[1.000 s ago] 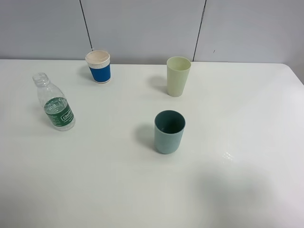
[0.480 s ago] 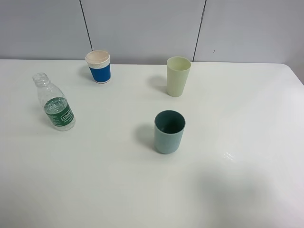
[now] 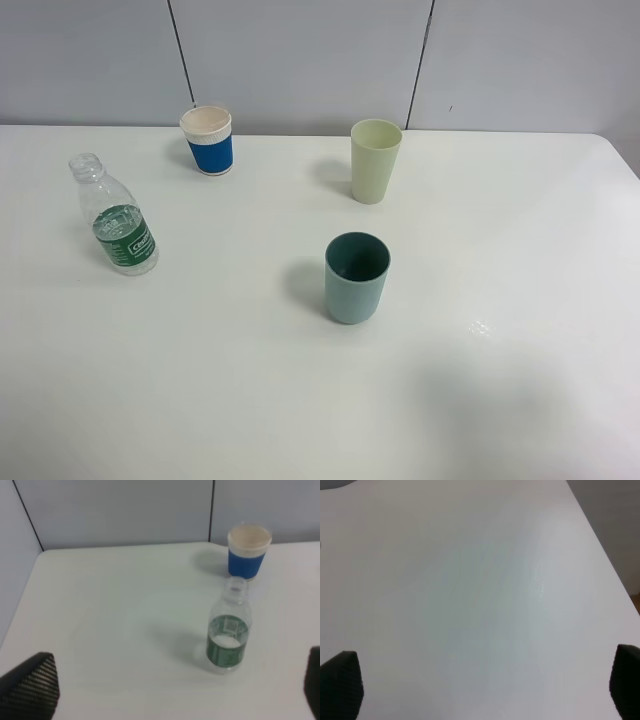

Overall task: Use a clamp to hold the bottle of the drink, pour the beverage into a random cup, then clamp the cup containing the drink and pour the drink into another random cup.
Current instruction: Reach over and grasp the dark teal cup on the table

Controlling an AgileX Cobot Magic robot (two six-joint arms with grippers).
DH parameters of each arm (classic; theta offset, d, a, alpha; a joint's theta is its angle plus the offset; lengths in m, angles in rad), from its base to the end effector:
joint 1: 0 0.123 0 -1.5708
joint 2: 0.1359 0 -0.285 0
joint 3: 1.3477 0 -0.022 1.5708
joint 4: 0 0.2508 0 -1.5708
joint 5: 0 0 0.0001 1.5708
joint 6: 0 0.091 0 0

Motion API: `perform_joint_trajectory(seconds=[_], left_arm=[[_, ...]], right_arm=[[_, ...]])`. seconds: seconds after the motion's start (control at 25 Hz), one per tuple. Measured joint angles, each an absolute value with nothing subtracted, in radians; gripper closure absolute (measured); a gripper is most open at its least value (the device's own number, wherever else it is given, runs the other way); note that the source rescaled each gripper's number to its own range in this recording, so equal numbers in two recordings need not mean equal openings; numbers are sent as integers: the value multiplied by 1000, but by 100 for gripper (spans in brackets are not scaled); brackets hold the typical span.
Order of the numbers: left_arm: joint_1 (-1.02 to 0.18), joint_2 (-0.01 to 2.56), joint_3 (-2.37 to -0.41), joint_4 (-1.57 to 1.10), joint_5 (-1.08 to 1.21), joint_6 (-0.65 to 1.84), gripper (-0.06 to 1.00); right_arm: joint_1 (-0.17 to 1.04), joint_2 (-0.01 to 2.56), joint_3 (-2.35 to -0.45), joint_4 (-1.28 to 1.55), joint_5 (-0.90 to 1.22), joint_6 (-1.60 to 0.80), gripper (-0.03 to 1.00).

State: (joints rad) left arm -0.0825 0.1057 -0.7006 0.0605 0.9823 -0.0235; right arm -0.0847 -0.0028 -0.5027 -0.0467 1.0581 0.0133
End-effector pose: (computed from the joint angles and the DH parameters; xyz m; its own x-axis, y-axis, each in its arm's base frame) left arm -0.0087 0.0053 0.3395 -0.2935 0.0344 -0.9553 0.0374 0.9990 0.0245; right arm -0.0058 -0.0032 0.2783 -0.4479 0.0284 -0.8936 0.1165 0.9928 -0.0268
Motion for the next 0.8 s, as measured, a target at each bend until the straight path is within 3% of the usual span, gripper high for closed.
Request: perform_joint_trajectory(seconds=[0.36, 0.8], left_arm=[[-82, -5, -509, 7, 1042, -27, -5], [-81, -5, -504, 33, 1048, -32, -5]], right_arm=[[-85, -3, -503, -47, 1058, 13, -3], [-85, -3, -503, -47, 1058, 13, -3]])
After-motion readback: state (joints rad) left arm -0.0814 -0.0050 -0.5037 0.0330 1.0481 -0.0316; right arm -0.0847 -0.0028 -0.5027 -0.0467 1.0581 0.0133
